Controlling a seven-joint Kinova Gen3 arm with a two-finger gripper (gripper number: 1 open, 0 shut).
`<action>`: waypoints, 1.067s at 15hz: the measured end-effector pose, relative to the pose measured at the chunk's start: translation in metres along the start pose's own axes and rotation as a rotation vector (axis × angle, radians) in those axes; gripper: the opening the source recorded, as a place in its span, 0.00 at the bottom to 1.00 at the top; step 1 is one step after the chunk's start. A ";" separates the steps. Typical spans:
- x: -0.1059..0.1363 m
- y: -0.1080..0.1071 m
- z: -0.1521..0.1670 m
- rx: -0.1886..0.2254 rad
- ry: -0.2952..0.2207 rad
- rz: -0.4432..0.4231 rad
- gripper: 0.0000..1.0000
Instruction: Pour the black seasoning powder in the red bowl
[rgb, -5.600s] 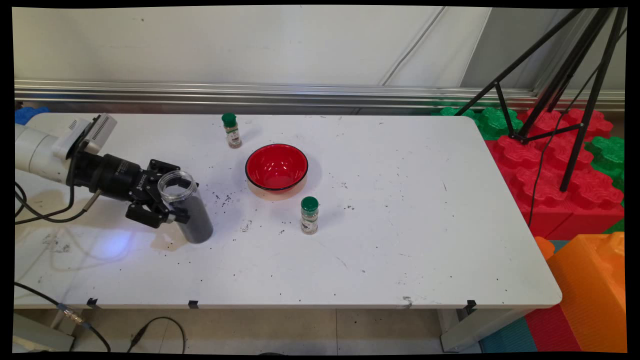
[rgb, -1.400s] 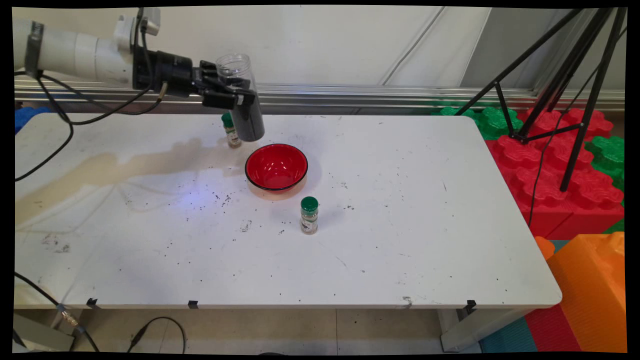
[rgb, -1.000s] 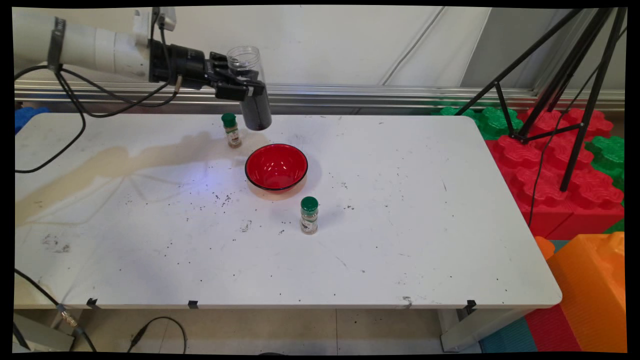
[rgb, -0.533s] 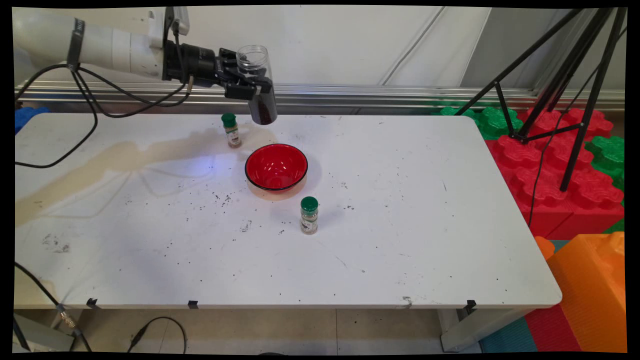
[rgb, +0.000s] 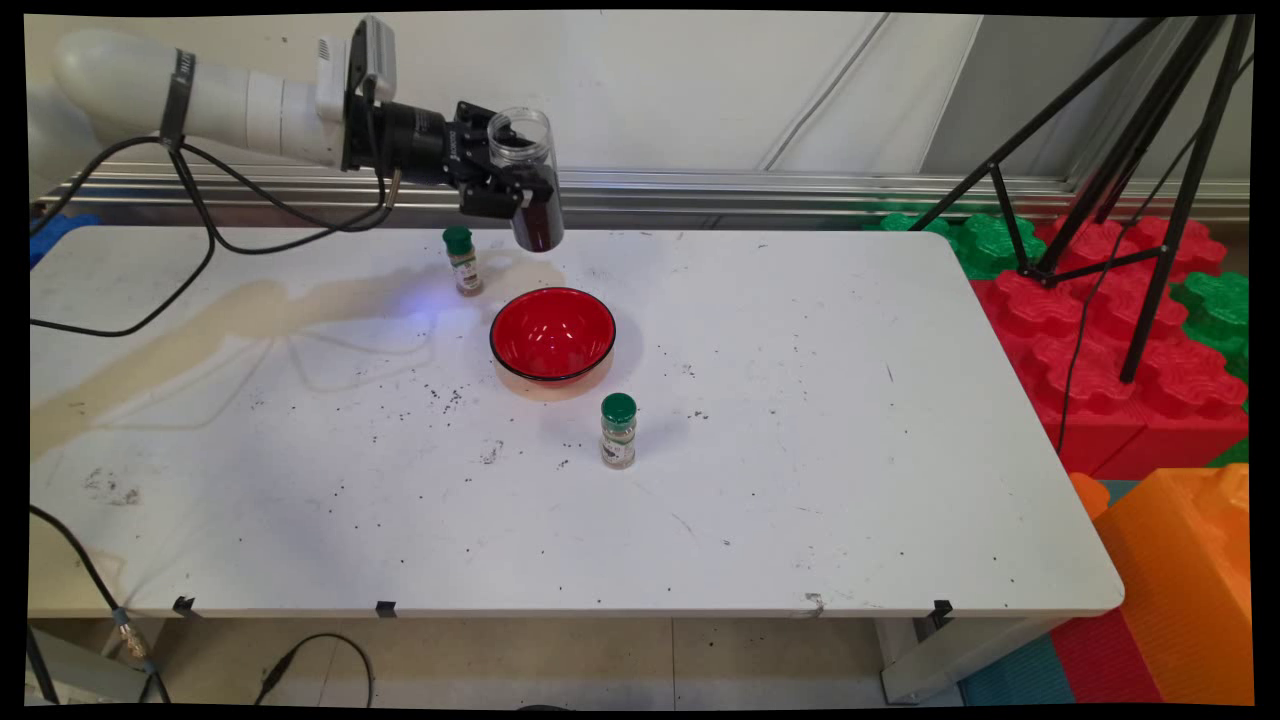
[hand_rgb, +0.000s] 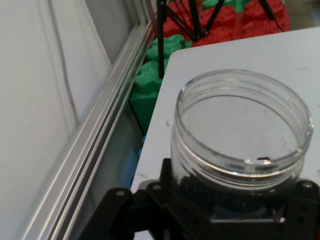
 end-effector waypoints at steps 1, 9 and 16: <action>-0.001 0.000 0.001 -0.002 0.000 0.017 0.00; -0.010 0.004 0.009 -0.011 -0.003 0.190 0.00; -0.020 0.010 0.014 -0.022 -0.021 0.370 0.00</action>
